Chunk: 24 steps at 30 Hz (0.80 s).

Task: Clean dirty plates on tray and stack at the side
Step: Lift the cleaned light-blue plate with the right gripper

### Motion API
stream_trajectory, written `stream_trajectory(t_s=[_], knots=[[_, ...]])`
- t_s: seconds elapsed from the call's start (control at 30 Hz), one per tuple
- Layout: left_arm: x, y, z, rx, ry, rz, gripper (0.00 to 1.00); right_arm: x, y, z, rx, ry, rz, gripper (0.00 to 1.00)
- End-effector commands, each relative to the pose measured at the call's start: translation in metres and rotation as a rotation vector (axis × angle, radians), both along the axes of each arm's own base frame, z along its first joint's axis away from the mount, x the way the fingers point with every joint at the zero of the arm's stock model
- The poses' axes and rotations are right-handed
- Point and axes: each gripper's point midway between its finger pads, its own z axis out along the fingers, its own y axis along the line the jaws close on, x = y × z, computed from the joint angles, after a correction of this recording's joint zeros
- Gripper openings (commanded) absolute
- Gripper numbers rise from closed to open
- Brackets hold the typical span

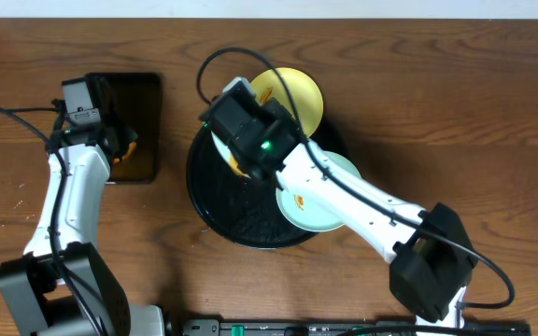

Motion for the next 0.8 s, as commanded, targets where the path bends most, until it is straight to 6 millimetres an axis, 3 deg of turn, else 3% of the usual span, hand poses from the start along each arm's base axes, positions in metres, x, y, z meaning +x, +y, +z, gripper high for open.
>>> stream_trajectory(t_s=[0.0,0.3,0.57,0.77], knots=[[0.000,-0.001,0.000,-0.028,-0.011,-0.038,0.07,0.004,-0.009,0.051,-0.145,-0.187,-0.031,0.01],[0.000,0.004,0.000,-0.011,-0.005,-0.057,0.07,-0.009,0.009,0.099,-0.310,-0.396,-0.038,0.01],[0.001,0.004,0.001,-0.004,-0.007,-0.066,0.07,-0.024,0.026,0.125,-0.361,-0.485,-0.037,0.01],[0.000,0.004,0.001,-0.005,-0.006,-0.065,0.08,-0.022,0.022,0.126,-0.319,-0.499,-0.075,0.01]])
